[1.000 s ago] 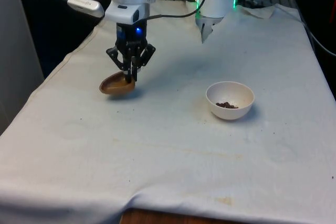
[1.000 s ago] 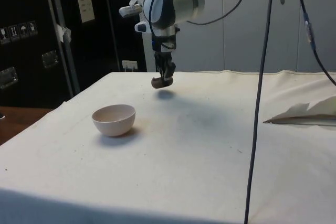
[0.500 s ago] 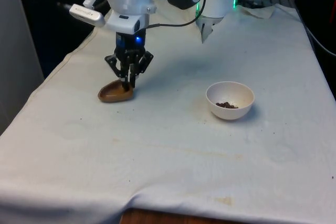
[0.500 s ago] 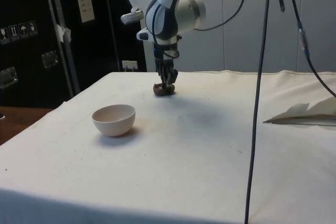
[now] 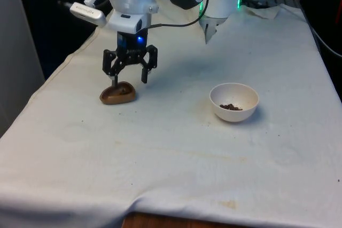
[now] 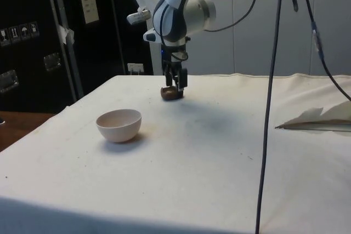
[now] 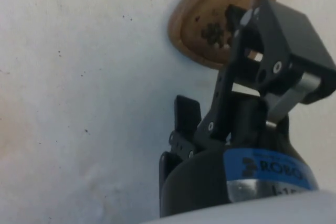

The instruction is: Pour the coffee beans from the cup into the bowl.

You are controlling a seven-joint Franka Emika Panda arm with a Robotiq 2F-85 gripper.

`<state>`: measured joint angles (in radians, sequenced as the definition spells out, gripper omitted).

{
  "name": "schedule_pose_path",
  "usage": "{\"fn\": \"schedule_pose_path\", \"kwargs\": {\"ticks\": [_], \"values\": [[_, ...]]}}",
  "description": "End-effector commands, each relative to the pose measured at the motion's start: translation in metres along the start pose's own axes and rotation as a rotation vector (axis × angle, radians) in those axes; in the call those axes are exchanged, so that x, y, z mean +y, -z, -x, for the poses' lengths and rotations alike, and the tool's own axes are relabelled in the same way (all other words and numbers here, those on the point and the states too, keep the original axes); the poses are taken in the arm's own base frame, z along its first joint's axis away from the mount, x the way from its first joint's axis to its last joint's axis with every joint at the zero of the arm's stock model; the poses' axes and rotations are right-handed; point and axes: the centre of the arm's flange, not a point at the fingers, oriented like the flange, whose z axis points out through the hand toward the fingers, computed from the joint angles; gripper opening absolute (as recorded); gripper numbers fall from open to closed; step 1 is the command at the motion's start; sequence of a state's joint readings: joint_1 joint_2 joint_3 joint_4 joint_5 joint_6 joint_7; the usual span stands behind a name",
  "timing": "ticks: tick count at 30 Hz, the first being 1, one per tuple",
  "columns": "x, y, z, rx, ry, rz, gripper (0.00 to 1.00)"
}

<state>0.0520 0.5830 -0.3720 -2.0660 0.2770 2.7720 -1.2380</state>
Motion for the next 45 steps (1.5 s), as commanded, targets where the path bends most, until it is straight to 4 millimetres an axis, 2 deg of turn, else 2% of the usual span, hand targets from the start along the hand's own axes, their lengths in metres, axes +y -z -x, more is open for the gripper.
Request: {"fn": "schedule_pose_path", "kwargs": {"ticks": [1,3,9,21,26,29,45], "values": [[-0.001,0.002,0.001,0.007,0.004,0.010,0.92],[0.001,0.006,0.000,0.007,0.004,0.008,1.00],[0.004,0.014,-0.002,0.018,-0.002,0.008,1.00],[0.006,0.047,-0.010,0.034,0.014,-0.007,1.00],[0.006,0.053,-0.014,0.047,0.020,-0.022,1.00],[0.003,0.064,-0.018,0.033,0.029,-0.037,1.00],[-0.013,0.095,-0.042,0.006,0.071,-0.105,1.00]]}}
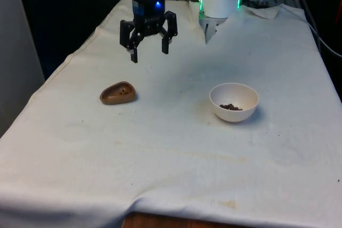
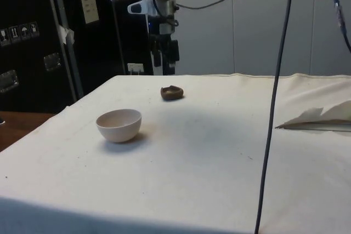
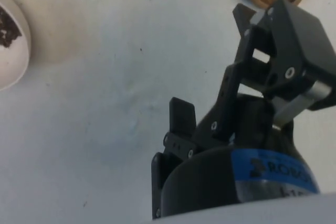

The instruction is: Pour the coffee beans from the cup into the bowl.

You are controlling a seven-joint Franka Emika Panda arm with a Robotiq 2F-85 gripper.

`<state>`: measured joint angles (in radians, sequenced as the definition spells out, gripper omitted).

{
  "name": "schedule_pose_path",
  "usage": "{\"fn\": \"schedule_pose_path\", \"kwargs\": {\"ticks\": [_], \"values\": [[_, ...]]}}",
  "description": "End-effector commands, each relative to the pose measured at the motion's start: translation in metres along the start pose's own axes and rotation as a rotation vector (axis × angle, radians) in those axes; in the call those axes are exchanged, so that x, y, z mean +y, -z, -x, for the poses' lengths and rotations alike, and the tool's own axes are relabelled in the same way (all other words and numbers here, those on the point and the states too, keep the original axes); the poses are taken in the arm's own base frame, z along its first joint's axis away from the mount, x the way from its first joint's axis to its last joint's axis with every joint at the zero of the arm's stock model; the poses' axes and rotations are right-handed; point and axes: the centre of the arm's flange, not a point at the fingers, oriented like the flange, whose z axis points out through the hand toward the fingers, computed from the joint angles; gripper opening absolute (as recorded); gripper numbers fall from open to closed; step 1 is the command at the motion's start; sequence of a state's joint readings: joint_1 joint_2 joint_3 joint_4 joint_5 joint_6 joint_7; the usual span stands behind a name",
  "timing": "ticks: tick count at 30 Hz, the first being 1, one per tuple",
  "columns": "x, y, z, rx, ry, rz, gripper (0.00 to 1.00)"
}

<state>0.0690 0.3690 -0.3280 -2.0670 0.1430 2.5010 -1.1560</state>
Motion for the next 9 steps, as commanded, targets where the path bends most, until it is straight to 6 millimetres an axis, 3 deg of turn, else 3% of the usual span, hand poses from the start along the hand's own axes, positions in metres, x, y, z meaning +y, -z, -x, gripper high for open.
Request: {"fn": "schedule_pose_path", "kwargs": {"ticks": [1,9], "values": [[-0.0026,0.0042,-0.0040,-0.017,0.003,-0.004,1.00],[-0.0070,0.0099,-0.0118,-0.012,0.008,-0.022,1.00]]}}
